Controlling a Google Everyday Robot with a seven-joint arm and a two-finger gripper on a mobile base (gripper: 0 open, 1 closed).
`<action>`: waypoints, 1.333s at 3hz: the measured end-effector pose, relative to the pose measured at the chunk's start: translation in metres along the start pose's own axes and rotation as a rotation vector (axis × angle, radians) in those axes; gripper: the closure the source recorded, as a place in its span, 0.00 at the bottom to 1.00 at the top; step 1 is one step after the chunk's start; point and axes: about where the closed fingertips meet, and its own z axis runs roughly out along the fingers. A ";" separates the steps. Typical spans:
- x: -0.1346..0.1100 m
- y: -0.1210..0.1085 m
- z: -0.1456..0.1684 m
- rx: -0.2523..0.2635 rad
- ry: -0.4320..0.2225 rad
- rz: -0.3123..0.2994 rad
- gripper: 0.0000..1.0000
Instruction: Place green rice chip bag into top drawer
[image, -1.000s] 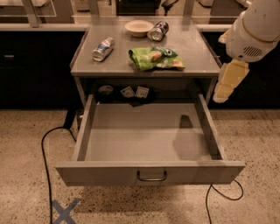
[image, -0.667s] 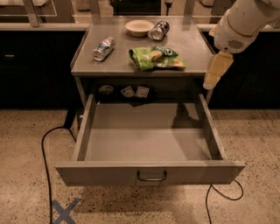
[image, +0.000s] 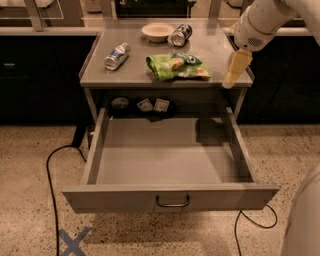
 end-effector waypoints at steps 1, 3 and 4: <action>0.000 0.000 0.000 0.000 0.000 0.000 0.00; -0.065 -0.022 0.078 -0.100 -0.090 -0.103 0.00; -0.095 -0.031 0.109 -0.119 -0.151 -0.118 0.00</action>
Offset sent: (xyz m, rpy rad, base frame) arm 0.0971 0.0863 -0.0018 0.0775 0.0039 0.2164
